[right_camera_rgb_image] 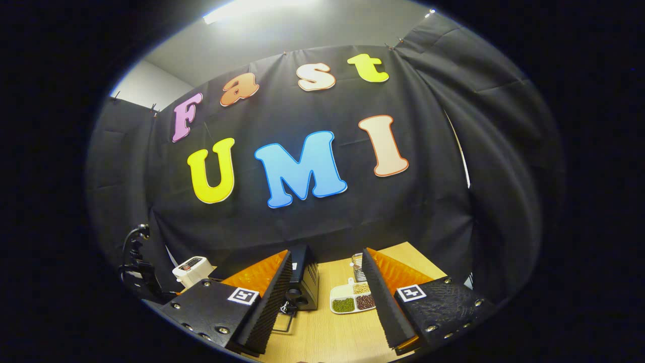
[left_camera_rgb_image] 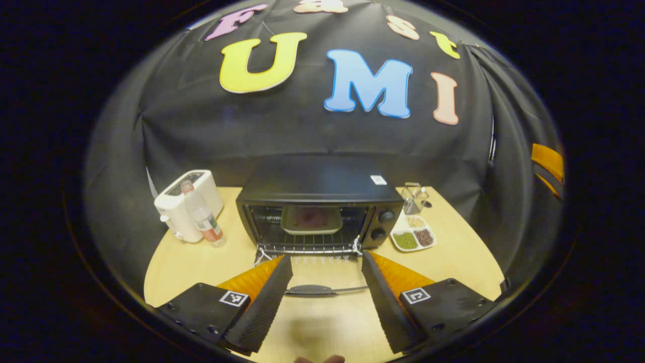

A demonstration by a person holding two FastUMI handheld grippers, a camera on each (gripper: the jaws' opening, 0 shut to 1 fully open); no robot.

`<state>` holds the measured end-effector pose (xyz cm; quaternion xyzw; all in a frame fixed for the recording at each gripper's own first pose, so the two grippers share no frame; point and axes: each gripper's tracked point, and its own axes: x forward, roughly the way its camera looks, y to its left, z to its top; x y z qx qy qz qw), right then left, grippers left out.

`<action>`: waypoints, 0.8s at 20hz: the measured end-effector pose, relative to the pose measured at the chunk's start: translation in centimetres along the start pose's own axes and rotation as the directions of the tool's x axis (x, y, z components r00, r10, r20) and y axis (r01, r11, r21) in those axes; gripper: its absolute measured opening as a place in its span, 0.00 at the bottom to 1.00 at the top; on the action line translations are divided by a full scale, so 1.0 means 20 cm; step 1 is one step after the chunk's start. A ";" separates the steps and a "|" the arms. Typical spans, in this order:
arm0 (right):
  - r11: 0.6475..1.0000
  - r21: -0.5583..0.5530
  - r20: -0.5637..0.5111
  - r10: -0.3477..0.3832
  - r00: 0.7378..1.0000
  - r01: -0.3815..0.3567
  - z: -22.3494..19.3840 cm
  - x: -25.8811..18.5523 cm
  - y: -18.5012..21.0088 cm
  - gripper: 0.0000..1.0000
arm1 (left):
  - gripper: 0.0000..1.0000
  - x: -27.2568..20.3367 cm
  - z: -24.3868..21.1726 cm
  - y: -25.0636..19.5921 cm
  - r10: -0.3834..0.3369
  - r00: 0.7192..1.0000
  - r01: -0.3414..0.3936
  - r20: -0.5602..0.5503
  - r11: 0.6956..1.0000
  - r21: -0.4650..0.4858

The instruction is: Open the electric oven with the left hand, put the food in, and close the electric oven.

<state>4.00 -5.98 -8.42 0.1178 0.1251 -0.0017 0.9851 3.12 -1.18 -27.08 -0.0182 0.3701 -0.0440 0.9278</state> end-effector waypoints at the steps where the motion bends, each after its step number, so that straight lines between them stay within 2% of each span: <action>1: 1.000 0.008 -0.014 -0.008 1.000 0.008 -0.02 0.02 -0.02 0.92 | 0.95 0.03 -0.06 0.00 -0.001 0.999 0.001 -0.037 1.000 -0.004; 2: 1.000 0.018 -0.026 -0.017 1.000 0.017 -0.04 0.02 -0.04 0.84 | 0.95 0.06 -0.11 0.00 0.002 0.997 -0.002 -0.075 1.000 -0.008; 5: 0.998 0.053 -0.055 -0.036 0.998 0.039 -0.10 0.04 -0.10 0.83 | 0.95 0.14 -0.28 0.03 0.015 0.981 -0.013 -0.194 1.000 0.009; 6: 0.997 0.061 -0.063 -0.043 0.997 0.047 -0.12 0.04 -0.12 0.83 | 0.98 0.17 -0.33 0.04 0.021 0.973 -0.016 -0.231 1.000 0.022; 7: 0.996 0.063 -0.069 -0.054 0.996 0.058 -0.13 0.04 -0.15 0.83 | 0.92 0.21 -0.38 0.06 0.032 0.964 -0.023 -0.265 0.999 0.035; 8: 0.996 0.062 -0.074 -0.065 0.995 0.069 -0.14 0.04 -0.17 0.83 | 0.98 0.25 -0.40 0.06 0.039 0.955 -0.028 -0.295 0.999 0.041; 11: 0.992 0.057 -0.082 -0.112 0.990 0.117 -0.15 0.04 -0.26 0.83 | 0.95 0.32 -0.54 0.06 0.036 0.923 -0.030 -0.383 0.999 0.022; 16: 0.985 0.054 -0.068 -0.159 0.985 0.163 -0.14 0.03 -0.33 0.83 | 0.99 0.41 -0.75 0.09 0.035 0.858 -0.033 -0.512 0.999 0.013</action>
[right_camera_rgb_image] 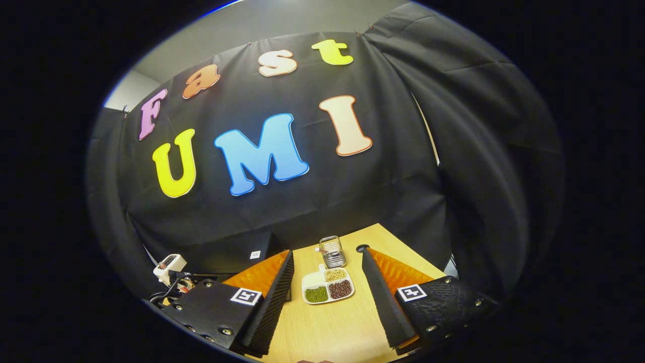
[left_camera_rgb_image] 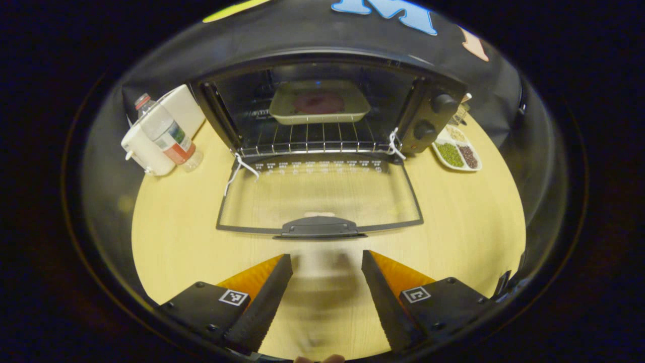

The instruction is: Open the electric oven with the left hand, put the food in, and close the electric oven.

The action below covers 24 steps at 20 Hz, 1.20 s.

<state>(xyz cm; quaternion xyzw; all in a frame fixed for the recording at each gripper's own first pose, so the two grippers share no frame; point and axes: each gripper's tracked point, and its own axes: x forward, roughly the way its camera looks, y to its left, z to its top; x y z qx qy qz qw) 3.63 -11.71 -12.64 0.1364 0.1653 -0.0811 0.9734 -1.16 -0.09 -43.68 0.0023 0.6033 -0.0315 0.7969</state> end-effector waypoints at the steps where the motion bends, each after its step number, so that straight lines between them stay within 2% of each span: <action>1: 1.000 0.002 -0.003 -0.006 1.000 0.006 -0.01 0.00 0.00 0.83 | 0.95 0.03 -0.01 0.01 0.001 1.000 -0.001 -0.020 1.000 -0.001; 3: 1.000 0.000 -0.013 -0.015 1.000 0.015 -0.03 0.00 -0.01 0.83 | 0.92 0.08 -0.02 0.02 0.000 0.999 0.000 -0.046 1.000 0.000; 4: 1.000 -0.004 -0.016 -0.018 1.000 0.018 -0.03 0.00 -0.01 0.83 | 0.95 0.11 -0.01 0.03 0.000 0.999 0.000 -0.050 1.000 0.001; 10: 0.999 -0.022 -0.021 -0.033 0.999 0.033 -0.02 -0.01 0.01 0.83 | 0.95 0.22 0.01 0.04 0.005 0.997 -0.001 -0.073 0.999 0.048; 11: 0.999 -0.024 -0.017 -0.032 0.999 0.032 -0.02 -0.02 0.02 0.83 | 0.99 0.23 0.01 0.04 0.003 0.997 0.001 -0.082 0.999 0.049; 12: 0.999 -0.028 -0.013 -0.032 0.999 0.032 -0.01 -0.02 0.03 0.83 | 0.95 0.24 0.01 0.04 0.004 0.996 0.000 -0.086 0.999 0.055; 15: 0.999 -0.037 -0.013 -0.024 1.000 0.024 -0.02 -0.05 0.06 0.83 | 0.92 0.25 0.01 0.03 -0.004 0.995 0.007 -0.095 0.999 0.032; 17: 0.999 -0.044 -0.017 -0.020 1.000 0.019 -0.03 -0.06 0.08 0.83 | 0.95 0.25 0.01 0.04 -0.006 0.995 0.009 -0.102 1.000 0.030; 18: 0.999 -0.045 -0.020 -0.018 1.000 0.017 -0.03 -0.07 0.09 0.83 | 0.98 0.25 0.01 0.04 -0.006 0.996 0.009 -0.095 0.999 0.035; 20: 0.999 -0.044 -0.021 -0.013 1.000 0.013 -0.04 -0.08 0.10 0.83 | 0.92 0.22 0.02 0.04 -0.011 0.997 0.014 -0.077 0.999 0.035; 24: 0.999 -0.052 -0.022 -0.007 1.000 0.005 -0.04 -0.11 0.13 0.83 | 0.95 0.12 0.04 0.04 -0.021 1.000 0.022 -0.011 0.999 0.039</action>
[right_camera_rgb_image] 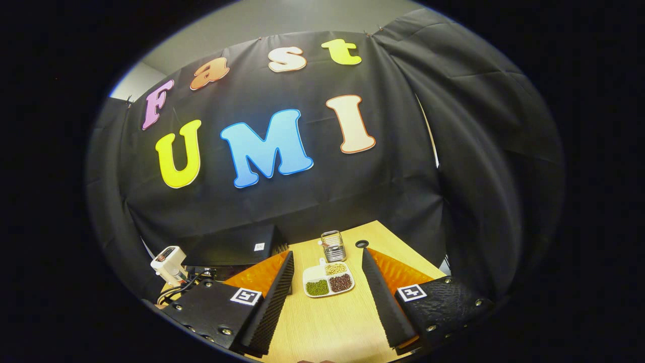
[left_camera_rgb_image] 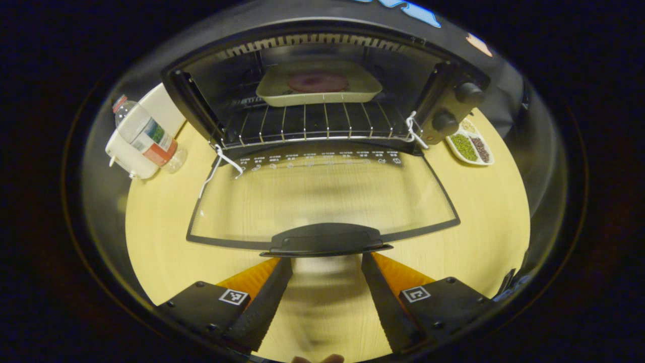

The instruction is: Open the electric oven with the left hand, put the food in, and close the electric oven.

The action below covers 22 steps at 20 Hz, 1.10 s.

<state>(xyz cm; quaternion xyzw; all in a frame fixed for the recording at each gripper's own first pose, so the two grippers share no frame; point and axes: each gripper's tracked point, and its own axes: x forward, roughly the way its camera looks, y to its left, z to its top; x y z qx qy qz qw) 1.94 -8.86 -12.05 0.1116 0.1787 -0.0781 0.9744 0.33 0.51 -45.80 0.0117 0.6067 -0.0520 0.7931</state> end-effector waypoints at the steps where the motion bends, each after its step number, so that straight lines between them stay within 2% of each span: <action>1: 1.000 0.003 0.002 0.000 1.000 0.000 0.00 -0.01 0.00 0.83 | 0.98 -0.03 0.01 0.01 0.003 1.000 -0.003 0.018 1.000 0.001; 2: 1.000 0.007 0.006 -0.001 1.000 0.001 0.01 -0.01 0.00 0.83 | 0.92 -0.06 0.02 0.01 0.001 0.999 -0.001 0.034 1.000 -0.001; 3: 1.000 0.011 0.009 -0.003 1.000 0.002 0.01 -0.02 0.01 0.83 | 0.98 -0.09 0.03 0.02 -0.003 0.999 0.004 0.047 1.000 -0.006; 4: 1.000 0.014 0.011 -0.004 1.000 0.004 0.01 -0.03 0.01 0.83 | 0.92 -0.11 0.03 0.02 -0.008 0.998 0.009 0.054 1.000 -0.008; 6: 1.000 0.021 0.012 -0.005 1.000 0.005 0.01 -0.03 0.01 0.83 | 0.95 -0.14 0.04 0.03 -0.008 0.998 0.009 0.064 1.000 -0.008; 10: 1.000 0.023 0.016 -0.006 1.000 0.006 0.01 -0.06 0.02 0.83 | 0.95 -0.20 0.08 0.03 0.002 0.995 -0.002 0.102 1.000 -0.003; 11: 1.000 0.021 0.015 -0.005 1.000 0.005 0.00 -0.06 0.02 0.83 | 0.98 -0.21 0.09 0.02 0.002 0.994 -0.002 0.109 1.000 0.001; 12: 1.000 0.020 0.014 -0.006 1.000 0.006 0.00 -0.06 0.02 0.83 | 0.95 -0.23 0.10 0.03 0.001 0.993 -0.002 0.119 1.000 0.003; 13: 1.000 0.021 0.013 -0.007 1.000 0.006 0.00 -0.07 0.02 0.83 | 0.98 -0.24 0.11 0.03 0.001 0.992 -0.002 0.128 1.000 0.005; 18: 1.000 0.014 0.014 0.002 1.000 -0.002 0.01 -0.06 0.03 0.83 | 0.98 -0.32 0.17 0.03 0.017 0.983 -0.025 0.182 0.999 0.042; 22: 0.999 0.000 0.006 0.045 0.999 -0.045 0.01 -0.06 0.08 0.83 | 0.95 -0.35 0.23 0.04 0.038 0.971 -0.061 0.237 0.994 0.091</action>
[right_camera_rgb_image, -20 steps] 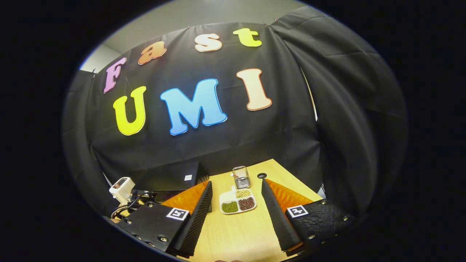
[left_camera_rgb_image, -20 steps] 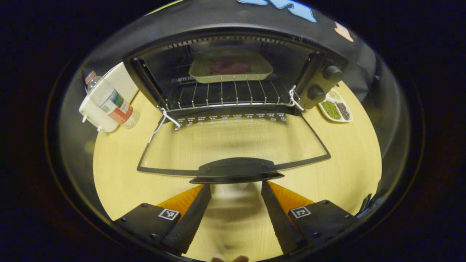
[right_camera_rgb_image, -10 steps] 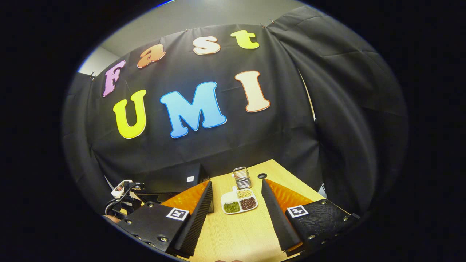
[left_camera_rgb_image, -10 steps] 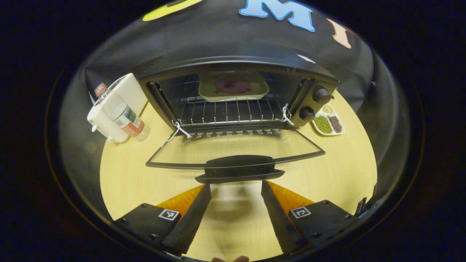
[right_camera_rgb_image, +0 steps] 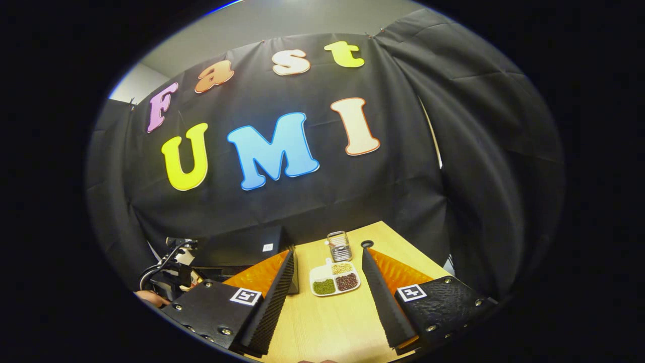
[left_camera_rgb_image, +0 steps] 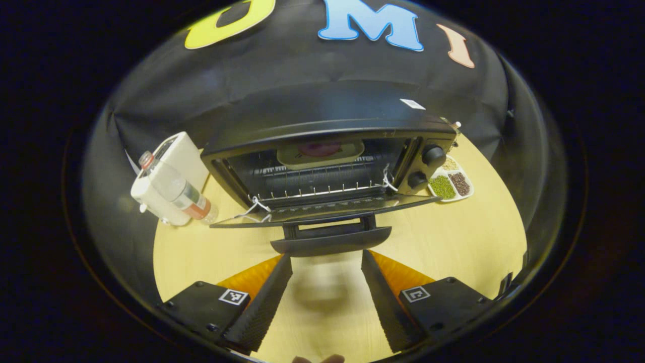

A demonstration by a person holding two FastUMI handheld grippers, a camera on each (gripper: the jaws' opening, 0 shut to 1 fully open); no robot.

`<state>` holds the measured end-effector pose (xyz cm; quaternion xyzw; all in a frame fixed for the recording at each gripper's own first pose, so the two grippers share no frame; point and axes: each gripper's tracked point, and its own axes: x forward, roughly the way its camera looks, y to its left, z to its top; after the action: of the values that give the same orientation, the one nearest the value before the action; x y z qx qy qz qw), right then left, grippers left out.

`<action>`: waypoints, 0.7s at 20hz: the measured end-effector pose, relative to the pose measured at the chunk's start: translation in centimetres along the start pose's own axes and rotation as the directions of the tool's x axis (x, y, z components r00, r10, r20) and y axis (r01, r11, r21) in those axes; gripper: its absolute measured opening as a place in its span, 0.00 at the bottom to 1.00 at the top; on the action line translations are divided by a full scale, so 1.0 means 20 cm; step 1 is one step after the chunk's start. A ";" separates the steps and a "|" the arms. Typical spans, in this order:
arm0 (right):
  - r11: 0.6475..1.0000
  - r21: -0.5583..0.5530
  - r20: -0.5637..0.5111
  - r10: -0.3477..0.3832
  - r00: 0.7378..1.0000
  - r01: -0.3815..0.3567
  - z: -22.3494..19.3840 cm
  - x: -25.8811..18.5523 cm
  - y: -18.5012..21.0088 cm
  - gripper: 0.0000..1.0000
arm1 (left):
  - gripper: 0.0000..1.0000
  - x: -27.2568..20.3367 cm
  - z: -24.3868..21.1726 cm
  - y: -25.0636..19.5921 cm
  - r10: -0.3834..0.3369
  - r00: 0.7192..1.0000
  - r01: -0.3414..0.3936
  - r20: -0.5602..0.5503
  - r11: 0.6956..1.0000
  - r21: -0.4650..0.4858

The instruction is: Open the electric oven with the left hand, put the food in, and close the electric oven.

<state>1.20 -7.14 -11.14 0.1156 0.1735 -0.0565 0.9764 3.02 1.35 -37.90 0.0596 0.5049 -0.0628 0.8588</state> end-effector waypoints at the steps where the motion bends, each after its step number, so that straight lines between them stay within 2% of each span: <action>1: 1.000 -0.008 -0.002 0.008 1.000 -0.008 0.00 0.00 0.01 0.83 | 0.98 -0.01 0.02 0.00 0.009 1.000 -0.010 0.015 1.000 0.022; 3: 1.000 -0.017 -0.006 0.022 1.000 -0.022 -0.01 0.01 0.03 0.83 | 0.98 -0.05 0.06 0.00 0.021 0.999 -0.023 0.038 0.999 0.047; 4: 0.999 -0.018 -0.006 0.028 1.000 -0.028 0.00 0.01 0.03 0.83 | 0.94 -0.06 0.08 0.00 0.023 0.998 -0.026 0.058 0.998 0.049; 6: 0.999 -0.019 -0.006 0.034 0.999 -0.034 0.00 0.02 0.04 0.83 | 0.98 -0.11 0.15 0.00 0.024 0.992 -0.030 0.125 0.998 0.053; 8: 0.999 -0.018 -0.011 0.048 0.999 -0.049 0.00 0.03 0.06 0.83 | 0.95 -0.19 0.25 0.00 0.032 0.979 -0.043 0.203 0.998 0.047; 9: 0.998 -0.024 -0.008 0.055 0.998 -0.055 0.00 0.04 0.07 0.83 | 0.98 -0.25 0.31 0.00 0.035 0.967 -0.046 0.251 0.998 0.037; 11: 0.997 -0.041 -0.002 0.069 0.998 -0.069 0.02 0.06 0.09 0.83 | 0.95 -0.41 0.42 0.01 0.045 0.933 -0.050 0.358 0.999 0.005; 13: 0.995 -0.053 0.021 0.084 0.996 -0.083 0.08 0.08 0.12 0.83 | 0.95 -0.64 0.54 -0.02 0.051 0.876 -0.042 0.479 0.999 -0.029; 14: 0.994 -0.059 0.036 0.094 0.995 -0.092 0.12 0.09 0.14 0.83 | 0.98 -0.76 0.59 -0.02 0.057 0.841 -0.038 0.539 0.998 -0.046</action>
<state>3.99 -5.15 -8.97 0.0944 0.1504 -0.0081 0.9841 5.67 -0.26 -18.87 0.0378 0.2423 -0.0474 0.9683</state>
